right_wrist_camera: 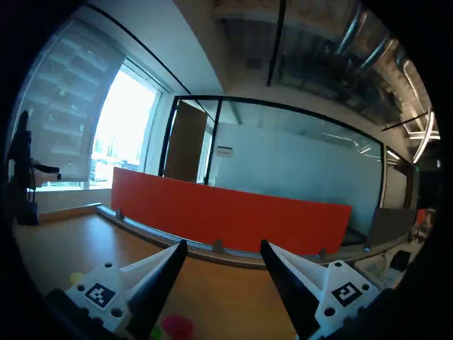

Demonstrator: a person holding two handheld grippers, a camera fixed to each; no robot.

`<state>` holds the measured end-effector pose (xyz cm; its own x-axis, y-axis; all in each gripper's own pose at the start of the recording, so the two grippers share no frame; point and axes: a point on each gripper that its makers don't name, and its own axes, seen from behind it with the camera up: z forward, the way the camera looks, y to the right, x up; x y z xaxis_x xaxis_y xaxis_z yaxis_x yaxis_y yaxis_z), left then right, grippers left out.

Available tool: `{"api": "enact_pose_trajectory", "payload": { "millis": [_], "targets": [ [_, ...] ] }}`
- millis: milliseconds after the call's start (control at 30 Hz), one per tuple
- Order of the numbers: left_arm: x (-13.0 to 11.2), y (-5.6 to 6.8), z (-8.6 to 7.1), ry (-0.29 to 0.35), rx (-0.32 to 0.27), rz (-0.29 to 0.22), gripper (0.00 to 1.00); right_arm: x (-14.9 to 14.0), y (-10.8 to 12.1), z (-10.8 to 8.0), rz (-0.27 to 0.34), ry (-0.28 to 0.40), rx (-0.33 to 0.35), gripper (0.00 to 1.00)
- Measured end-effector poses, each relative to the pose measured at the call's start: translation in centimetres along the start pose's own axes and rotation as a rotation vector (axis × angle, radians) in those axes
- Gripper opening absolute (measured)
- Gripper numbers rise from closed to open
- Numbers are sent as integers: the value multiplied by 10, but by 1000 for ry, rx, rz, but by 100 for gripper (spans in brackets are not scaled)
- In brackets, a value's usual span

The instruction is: Pour water

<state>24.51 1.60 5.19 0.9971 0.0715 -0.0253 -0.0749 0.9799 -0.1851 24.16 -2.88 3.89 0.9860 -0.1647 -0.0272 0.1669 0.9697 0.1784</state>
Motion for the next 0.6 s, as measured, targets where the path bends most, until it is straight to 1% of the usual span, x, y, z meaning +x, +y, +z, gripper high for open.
{"api": "enact_pose_trajectory", "payload": {
  "millis": [200, 300, 400, 500, 600],
  "targets": [
    [1, 4, 4, -19, -35, 11, 92, -1, -6, 1, -56, -20, 50, 100],
    [1, 6, 7, -29, -54, 28, 92, -5, -11, 1, -95, -38, 80, 100],
    [-3, 9, 10, -40, -75, 56, 92, -11, -17, 2, -125, -56, 117, 100],
    [-7, 14, 13, -55, -99, 88, 92, -18, -24, 2, -134, -83, 154, 100],
    [-9, 21, 15, -63, -132, 115, 92, -26, -32, 2, -131, -113, 200, 100]
  ]
}}
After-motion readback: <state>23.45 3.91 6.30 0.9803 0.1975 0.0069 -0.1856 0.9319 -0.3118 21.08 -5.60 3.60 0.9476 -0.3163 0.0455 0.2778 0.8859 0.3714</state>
